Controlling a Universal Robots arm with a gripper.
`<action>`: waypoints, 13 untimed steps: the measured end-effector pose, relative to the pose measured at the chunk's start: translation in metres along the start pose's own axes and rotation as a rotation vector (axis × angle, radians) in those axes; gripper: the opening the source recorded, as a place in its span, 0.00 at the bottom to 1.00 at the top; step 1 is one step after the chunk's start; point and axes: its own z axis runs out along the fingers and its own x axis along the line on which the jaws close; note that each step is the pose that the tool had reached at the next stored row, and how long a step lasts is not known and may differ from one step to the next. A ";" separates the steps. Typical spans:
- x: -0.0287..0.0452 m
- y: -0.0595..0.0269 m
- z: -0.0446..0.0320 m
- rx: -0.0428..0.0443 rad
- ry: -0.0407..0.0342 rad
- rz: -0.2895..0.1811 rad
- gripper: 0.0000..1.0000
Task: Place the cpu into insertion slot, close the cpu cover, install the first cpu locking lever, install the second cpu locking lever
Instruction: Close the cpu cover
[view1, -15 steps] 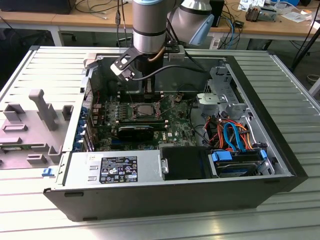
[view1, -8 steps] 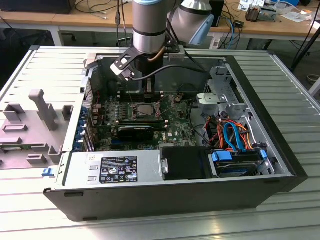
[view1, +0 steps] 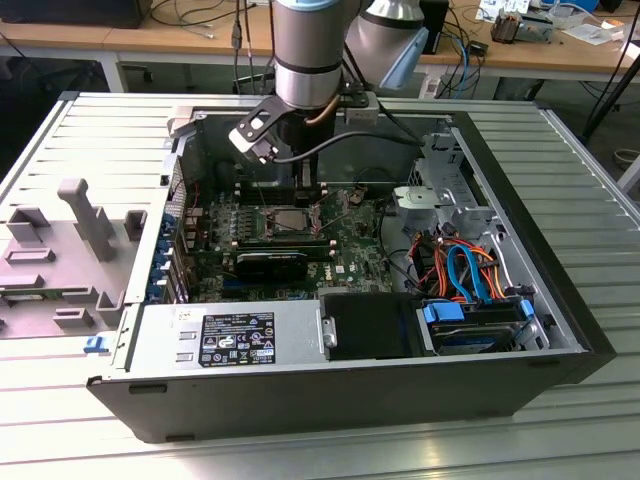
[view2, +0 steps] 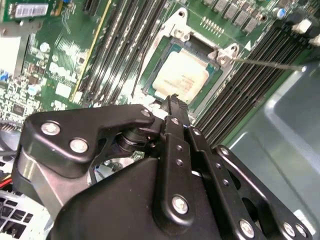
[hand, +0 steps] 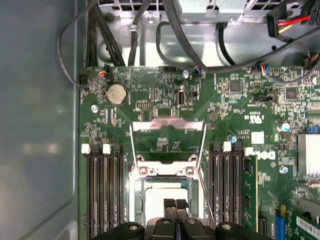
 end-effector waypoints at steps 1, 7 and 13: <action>-0.0003 0.0046 -0.0007 0.0041 -0.0001 0.000 0.11; -0.0008 0.0214 -0.0071 0.0189 -0.0002 0.000 0.11; -0.0009 0.0371 -0.0152 0.0350 -0.0001 0.000 0.11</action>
